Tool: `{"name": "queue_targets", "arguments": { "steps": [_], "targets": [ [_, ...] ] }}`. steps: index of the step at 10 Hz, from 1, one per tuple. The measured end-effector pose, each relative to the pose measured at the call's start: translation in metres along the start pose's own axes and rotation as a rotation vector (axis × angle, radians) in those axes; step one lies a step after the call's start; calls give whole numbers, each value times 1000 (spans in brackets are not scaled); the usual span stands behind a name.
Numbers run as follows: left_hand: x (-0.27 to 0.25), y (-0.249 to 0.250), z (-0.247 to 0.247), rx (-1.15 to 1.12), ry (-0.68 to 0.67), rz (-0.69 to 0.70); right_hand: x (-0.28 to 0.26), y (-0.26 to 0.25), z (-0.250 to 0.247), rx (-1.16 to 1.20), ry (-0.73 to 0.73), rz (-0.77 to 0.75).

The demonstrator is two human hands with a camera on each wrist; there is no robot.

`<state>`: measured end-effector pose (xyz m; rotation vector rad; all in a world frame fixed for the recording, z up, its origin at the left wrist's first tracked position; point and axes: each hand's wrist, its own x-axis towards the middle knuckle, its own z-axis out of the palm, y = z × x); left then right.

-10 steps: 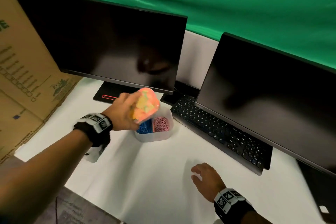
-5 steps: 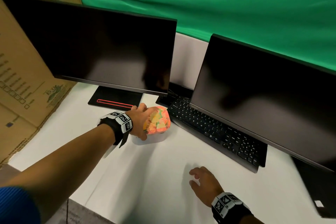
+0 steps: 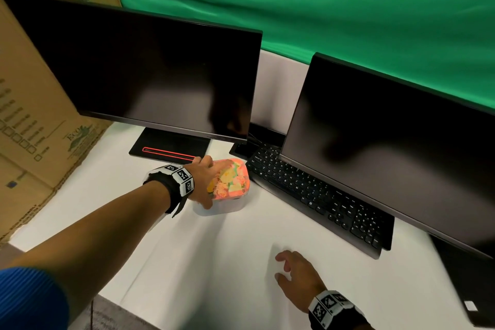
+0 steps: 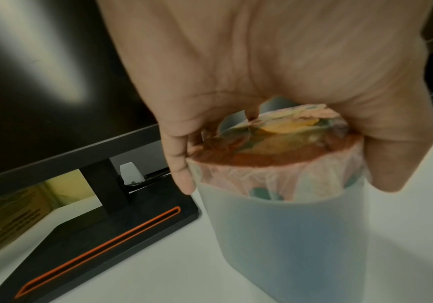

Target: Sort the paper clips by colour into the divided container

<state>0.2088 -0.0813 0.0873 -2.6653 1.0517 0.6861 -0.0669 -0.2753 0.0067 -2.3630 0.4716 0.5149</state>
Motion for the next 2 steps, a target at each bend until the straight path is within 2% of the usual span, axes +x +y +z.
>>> {"name": "queue_targets", "arguments": {
  "steps": [1,2],
  "targets": [
    [-3,0,-8,-9,27,-10,1,-1,-3,2,-27,31],
    [-13,9,7,-60,237,-10,-1,1,-8,14,-5,22]
  ]
}}
